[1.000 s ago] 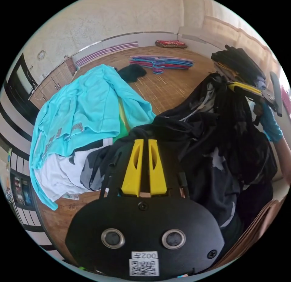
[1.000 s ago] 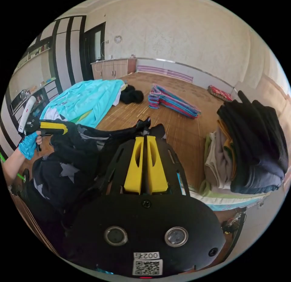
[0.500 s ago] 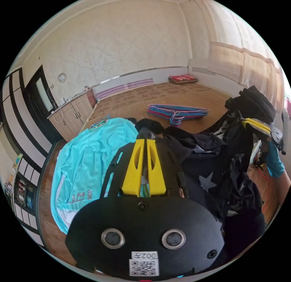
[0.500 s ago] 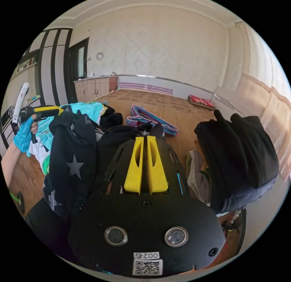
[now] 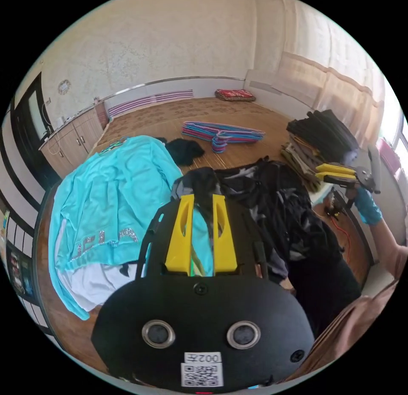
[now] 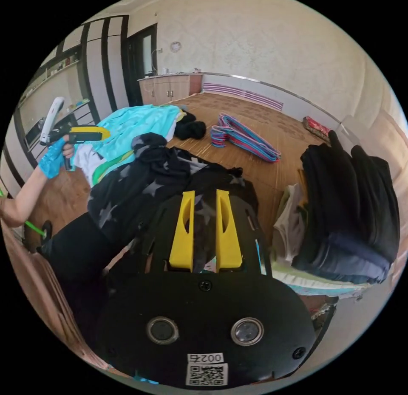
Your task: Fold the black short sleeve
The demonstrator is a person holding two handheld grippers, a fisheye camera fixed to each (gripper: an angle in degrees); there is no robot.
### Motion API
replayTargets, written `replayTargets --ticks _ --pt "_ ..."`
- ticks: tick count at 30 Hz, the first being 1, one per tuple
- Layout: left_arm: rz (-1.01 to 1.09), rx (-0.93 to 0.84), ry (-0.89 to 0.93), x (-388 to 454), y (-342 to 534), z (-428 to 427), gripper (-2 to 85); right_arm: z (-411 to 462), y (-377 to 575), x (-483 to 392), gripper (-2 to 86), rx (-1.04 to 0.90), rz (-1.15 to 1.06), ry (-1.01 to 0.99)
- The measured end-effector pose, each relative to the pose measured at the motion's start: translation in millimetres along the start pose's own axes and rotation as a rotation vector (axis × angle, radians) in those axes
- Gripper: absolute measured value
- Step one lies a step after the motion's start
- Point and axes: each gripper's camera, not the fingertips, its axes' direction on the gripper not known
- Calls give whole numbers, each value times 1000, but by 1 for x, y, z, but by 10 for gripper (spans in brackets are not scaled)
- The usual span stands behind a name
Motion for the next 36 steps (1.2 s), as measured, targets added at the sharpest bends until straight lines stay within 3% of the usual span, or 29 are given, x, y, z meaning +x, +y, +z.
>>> replayTargets --ticks 7,14,21,29,33,36 --pt "-66 -91 59 7 113 6 87 -32 93 -17 109 -6 39 -150" --pt "-161 -137 126 -8 154 36 121 -31 150 -25 130 -48 208 -234" --pt "-136 -143 264 -14 153 59 4 -32 159 -37 142 -93 270 -219" --pt "29 -21 342 9 134 -33 -14 -109 155 -62 149 93 176 -237" --pt "73 -21 250 17 125 -84 -13 -154 152 -74 151 191 133 -195" --pt "66 -73 169 14 134 -90 -11 -161 154 -78 152 105 101 -224"
